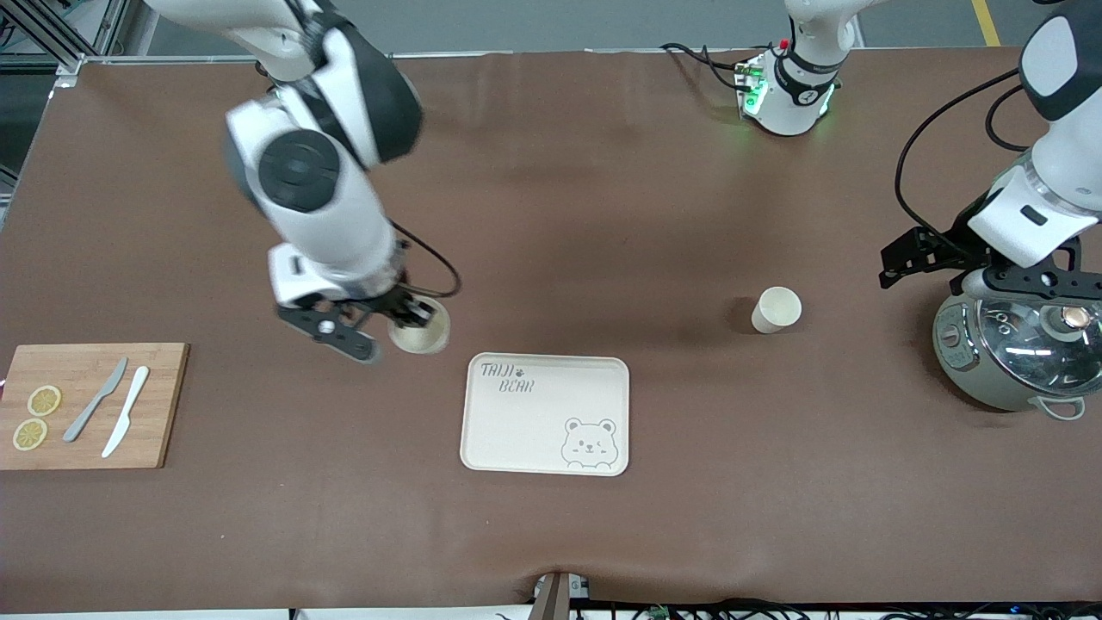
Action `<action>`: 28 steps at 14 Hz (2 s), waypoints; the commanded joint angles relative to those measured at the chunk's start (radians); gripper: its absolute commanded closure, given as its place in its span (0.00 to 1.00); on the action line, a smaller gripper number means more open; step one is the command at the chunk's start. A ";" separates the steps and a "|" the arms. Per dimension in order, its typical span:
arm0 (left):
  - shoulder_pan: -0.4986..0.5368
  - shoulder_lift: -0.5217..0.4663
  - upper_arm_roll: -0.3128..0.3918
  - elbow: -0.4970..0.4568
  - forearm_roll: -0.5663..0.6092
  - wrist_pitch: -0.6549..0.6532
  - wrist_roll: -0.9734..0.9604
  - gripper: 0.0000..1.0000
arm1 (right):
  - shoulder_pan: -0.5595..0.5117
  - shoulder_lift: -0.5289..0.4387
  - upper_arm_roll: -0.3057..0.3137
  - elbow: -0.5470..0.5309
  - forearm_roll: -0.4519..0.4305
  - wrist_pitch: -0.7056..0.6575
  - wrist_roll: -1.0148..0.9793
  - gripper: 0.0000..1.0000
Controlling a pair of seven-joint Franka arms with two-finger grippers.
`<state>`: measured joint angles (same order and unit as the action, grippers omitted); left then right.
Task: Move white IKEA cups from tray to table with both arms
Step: 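Raise the left gripper away while the right gripper lifts the cup, then carry the white cup with the right gripper toward the cutting board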
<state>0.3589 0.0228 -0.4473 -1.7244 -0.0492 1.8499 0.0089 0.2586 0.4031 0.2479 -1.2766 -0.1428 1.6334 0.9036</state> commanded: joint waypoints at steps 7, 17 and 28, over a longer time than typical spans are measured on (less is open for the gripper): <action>-0.429 -0.001 0.414 0.054 0.055 -0.080 -0.036 0.00 | -0.369 -0.294 0.022 -0.317 0.023 -0.018 -0.633 1.00; -0.428 0.006 0.410 0.054 0.051 -0.080 -0.038 0.00 | -0.591 -0.348 0.011 -0.483 0.206 0.144 -0.858 1.00; -0.428 0.006 0.418 0.152 0.045 -0.136 -0.035 0.00 | -0.559 -0.294 0.016 -0.754 0.206 0.601 -0.845 1.00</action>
<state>-0.0570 0.0244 -0.0401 -1.6171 -0.0162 1.7575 -0.0085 -0.3106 0.0980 0.2625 -1.9837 0.0391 2.1556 0.0533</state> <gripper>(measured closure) 0.000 0.960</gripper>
